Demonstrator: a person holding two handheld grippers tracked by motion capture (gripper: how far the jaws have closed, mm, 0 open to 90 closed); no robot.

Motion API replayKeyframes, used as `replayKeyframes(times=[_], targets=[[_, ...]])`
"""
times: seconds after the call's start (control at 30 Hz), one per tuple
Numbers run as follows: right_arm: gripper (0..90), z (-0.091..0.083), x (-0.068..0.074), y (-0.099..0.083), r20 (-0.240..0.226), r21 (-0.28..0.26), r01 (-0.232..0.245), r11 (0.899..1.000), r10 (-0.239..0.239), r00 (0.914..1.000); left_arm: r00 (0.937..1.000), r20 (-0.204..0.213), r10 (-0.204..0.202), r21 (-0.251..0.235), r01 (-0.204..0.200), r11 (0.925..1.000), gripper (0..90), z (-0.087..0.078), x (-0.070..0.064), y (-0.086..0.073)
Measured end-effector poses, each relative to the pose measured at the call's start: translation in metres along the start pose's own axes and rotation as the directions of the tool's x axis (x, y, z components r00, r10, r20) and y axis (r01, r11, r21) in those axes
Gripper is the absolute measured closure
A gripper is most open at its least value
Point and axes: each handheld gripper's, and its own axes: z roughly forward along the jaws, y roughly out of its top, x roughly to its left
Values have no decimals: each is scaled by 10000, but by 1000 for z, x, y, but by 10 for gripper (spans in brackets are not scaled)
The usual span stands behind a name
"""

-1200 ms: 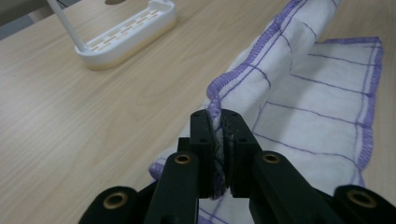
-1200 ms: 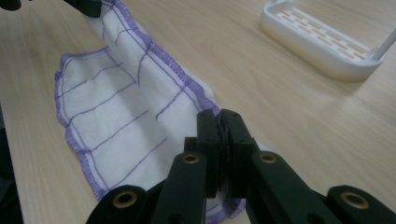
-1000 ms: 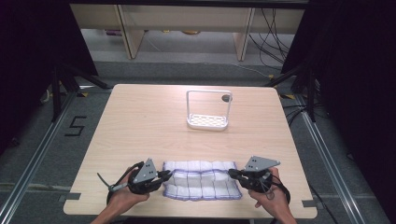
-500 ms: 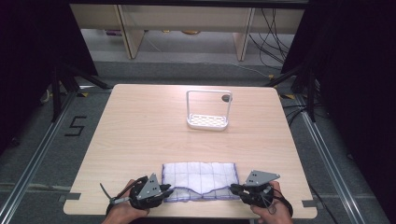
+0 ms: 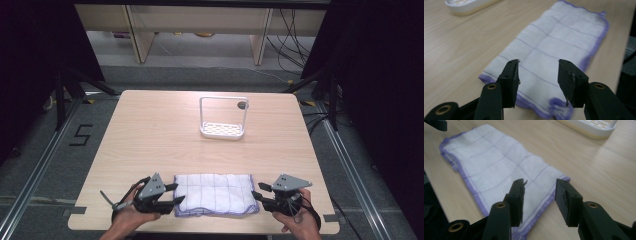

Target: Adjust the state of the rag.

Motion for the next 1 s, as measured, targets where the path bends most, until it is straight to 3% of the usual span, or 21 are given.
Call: replayKeyframes(times=[0.03, 0.1, 0.17, 0.23, 0.3, 0.43, 0.47, 0.5, 0.6, 0.7, 0.87, 1.0], targets=[[592, 3, -3, 3, 138, -3, -106, 9999, 106, 9998, 9997, -254, 59, 226, -53, 9997, 497, 5, 11, 3], [591, 10, -13, 10, 223, 132, -63, 9999, 60, 9997, 9993, -370, 104, 571, -83, 9983, 494, 13, 25, 7], [595, 19, -23, 14, 431, 274, -116, 9996, 104, 9990, 9979, -471, -444, 492, 467, 9977, 488, 21, 32, 7], [598, 29, -31, 17, 533, 469, -411, 9981, 386, 9978, 9988, -335, -367, 865, 394, 9955, 483, 26, 38, 7], [596, 38, -40, 20, 549, 780, -168, 9968, 126, 9984, 9986, -358, -394, 1030, 429, 9938, 481, 31, 42, 7], [586, 51, -43, 24, 344, 1253, -745, 9893, 708, 9969, 9981, -338, -513, 1123, 548, 9922, 478, 37, 48, 8], [579, 54, -44, 24, 313, 1170, -580, 9914, 547, 9980, 9985, -335, -443, 1237, 482, 9911, 477, 38, 50, 9], [571, 55, -43, 25, 236, 1364, -798, 9874, 773, 9967, 9981, -384, -483, 1289, 529, 9903, 477, 39, 53, 9], [561, 63, -43, 25, 225, 1173, -935, 9887, 915, 9955, 9970, -417, -649, 1413, 702, 9875, 476, 42, 58, 9], [548, 68, -44, 27, 194, 1471, -794, 9859, 774, 9968, 9955, -459, -826, 1561, 888, 9837, 482, 44, 62, 8], [533, 75, -42, 26, 224, 1552, -981, 9830, 958, 9952, 9967, -285, -755, 1861, 795, 9793, 502, 47, 60, 7], [535, 78, -41, 24, 247, 1920, -1113, 9751, 1086, 9938, 9995, -88, -307, 2077, 318, 9777, 560, 49, 56, 5]])
